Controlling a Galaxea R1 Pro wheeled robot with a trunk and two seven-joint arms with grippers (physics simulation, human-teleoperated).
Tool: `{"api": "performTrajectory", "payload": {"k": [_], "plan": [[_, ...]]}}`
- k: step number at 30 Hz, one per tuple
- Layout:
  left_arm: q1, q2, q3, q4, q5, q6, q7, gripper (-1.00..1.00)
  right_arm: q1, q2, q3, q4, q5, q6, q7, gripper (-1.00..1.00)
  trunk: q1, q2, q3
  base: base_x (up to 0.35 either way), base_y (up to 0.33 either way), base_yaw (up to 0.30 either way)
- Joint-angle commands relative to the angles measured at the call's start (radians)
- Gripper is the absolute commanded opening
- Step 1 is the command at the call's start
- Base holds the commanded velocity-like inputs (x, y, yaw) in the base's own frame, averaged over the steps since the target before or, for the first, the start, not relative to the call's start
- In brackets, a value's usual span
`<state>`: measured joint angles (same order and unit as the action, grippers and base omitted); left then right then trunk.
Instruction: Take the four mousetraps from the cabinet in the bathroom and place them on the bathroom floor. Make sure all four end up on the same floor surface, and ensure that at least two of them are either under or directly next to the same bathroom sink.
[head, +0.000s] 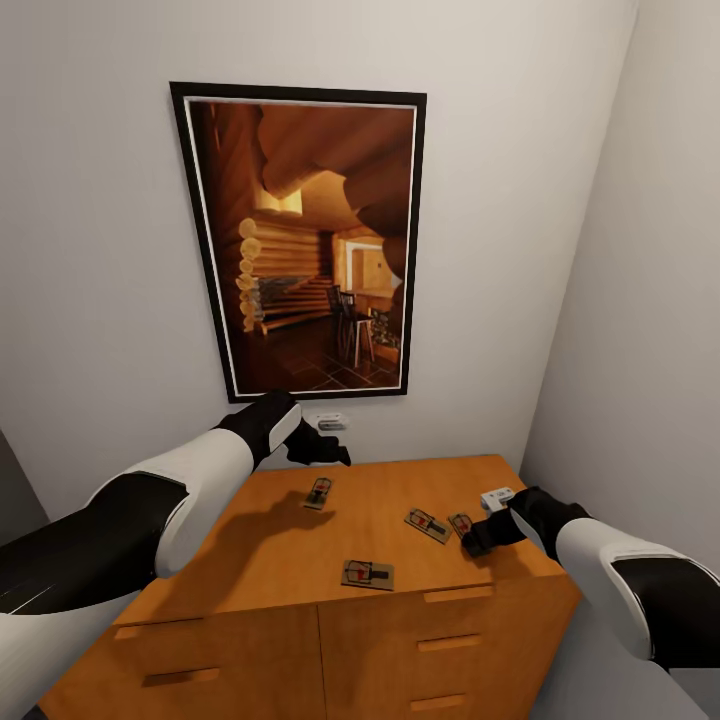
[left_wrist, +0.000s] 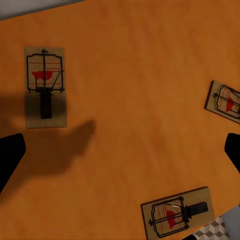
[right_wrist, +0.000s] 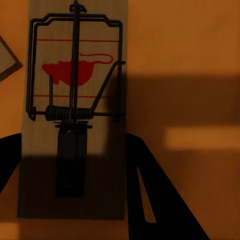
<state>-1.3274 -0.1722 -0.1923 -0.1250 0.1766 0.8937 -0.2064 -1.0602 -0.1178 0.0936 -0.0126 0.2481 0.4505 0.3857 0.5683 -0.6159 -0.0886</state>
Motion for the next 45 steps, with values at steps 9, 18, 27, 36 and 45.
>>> {"api": "performTrajectory", "payload": {"k": [9,18,27,36,45], "plan": [[-0.001,0.002,-0.008,-0.008,0.008,0.002,-0.002,1.0,0.0,-0.039,0.019,-0.557,-0.016,0.594,0.051,-1.0,0.001,-0.001,-0.002,0.0,0.0,0.0],[-0.001,0.004,-0.01,-0.072,0.006,0.004,-0.001,1.0,0.0,-0.038,0.017,-0.733,-0.03,0.597,0.072,-1.0,0.001,-0.001,-0.002,0.0,0.0,0.0],[-0.001,0.005,-0.011,-0.072,0.003,0.005,-0.001,1.0,0.0,-0.03,0.017,-0.739,-0.032,0.597,0.073,-1.0,0.001,-0.001,-0.002,0.0,0.0,0.0],[-0.001,0.007,-0.012,-0.068,0.007,0.003,-0.001,1.0,0.0,-0.033,0.017,-0.739,-0.032,0.597,0.075,-1.0,0.001,-0.001,-0.002,0.0,0.0,0.0],[0.016,-0.002,0.001,-0.055,0.027,0.019,-0.02,1.0,0.017,-0.046,0.008,-0.721,-0.01,0.597,0.098,-1.0,0.001,-0.001,-0.002,0.0,0.0,0.0]]}}
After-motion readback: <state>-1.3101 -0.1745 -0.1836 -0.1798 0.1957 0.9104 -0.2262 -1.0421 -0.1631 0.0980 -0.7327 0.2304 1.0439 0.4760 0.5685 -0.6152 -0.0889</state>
